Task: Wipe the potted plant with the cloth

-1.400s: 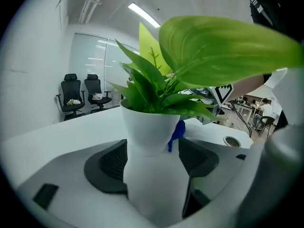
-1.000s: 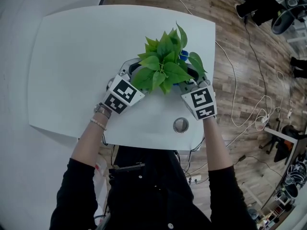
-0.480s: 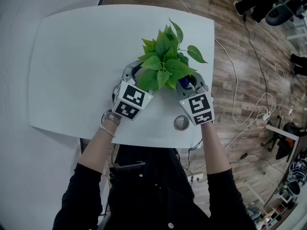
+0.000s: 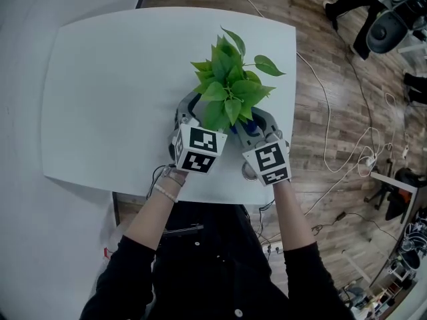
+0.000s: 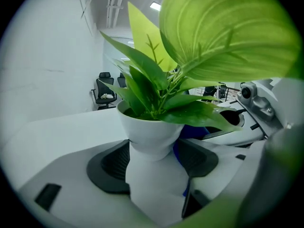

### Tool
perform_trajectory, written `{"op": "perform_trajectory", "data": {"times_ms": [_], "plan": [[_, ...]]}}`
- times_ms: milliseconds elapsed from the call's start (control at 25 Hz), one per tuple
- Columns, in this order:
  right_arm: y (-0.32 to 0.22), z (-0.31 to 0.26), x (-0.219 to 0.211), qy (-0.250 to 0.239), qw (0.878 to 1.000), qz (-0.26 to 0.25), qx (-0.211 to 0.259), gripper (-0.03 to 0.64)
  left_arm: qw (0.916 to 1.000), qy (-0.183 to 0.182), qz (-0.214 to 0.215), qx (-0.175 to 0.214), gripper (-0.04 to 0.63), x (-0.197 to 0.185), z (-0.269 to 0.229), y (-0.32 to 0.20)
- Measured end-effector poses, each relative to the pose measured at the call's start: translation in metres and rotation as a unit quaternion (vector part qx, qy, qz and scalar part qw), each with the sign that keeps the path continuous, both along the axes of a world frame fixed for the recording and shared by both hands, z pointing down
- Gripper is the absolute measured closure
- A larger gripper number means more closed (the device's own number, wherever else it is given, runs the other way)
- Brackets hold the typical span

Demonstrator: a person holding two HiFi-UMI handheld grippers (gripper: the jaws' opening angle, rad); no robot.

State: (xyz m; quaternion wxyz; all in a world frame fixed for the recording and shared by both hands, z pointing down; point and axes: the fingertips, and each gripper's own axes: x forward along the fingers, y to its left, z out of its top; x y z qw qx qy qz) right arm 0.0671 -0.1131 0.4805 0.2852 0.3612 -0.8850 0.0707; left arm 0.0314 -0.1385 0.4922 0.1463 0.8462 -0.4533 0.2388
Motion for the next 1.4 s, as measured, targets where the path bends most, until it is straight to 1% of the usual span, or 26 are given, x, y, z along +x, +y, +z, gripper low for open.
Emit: {"op": "perform_trajectory", "data": {"times_ms": [120,200,320,520,680,880,1040,1200,1400], "plan": [[0.004,0.001,-0.001,-0.005,1.000,0.002,-0.004,0.522,0.9999,-0.012,0.011,-0.001,0.268,0.003,0.003,0.003],[0.004,0.002,0.001,-0.008,1.000,0.005,-0.006,0.522,0.9996,-0.007,0.026,-0.003,0.267,0.005,0.004,0.004],[0.002,0.002,0.001,-0.009,1.000,0.010,-0.006,0.522,0.9986,0.009,0.050,-0.010,0.267,0.002,0.005,0.004],[0.001,0.000,0.002,-0.012,1.000,0.015,-0.008,0.522,0.9949,0.006,0.100,-0.012,0.256,-0.010,0.001,0.010],[-0.003,0.002,0.006,-0.006,1.000,0.014,-0.005,0.522,0.9906,0.017,0.135,-0.013,0.253,-0.016,-0.004,0.012],[-0.020,0.001,0.014,0.001,1.000,0.017,-0.002,0.522,0.9891,0.031,0.144,-0.010,0.252,-0.020,-0.009,0.004],[-0.034,0.001,0.017,0.011,1.000,0.016,0.002,0.522,0.9873,0.031,0.156,-0.006,0.252,-0.018,-0.011,-0.004],[-0.049,0.000,0.021,0.019,1.000,0.014,0.007,0.522,0.9868,0.036,0.158,0.004,0.252,-0.015,-0.014,-0.019],[-0.064,0.001,0.023,0.029,0.999,0.009,0.013,0.522,0.9835,0.038,0.177,0.007,0.252,-0.008,-0.013,-0.026]]}}
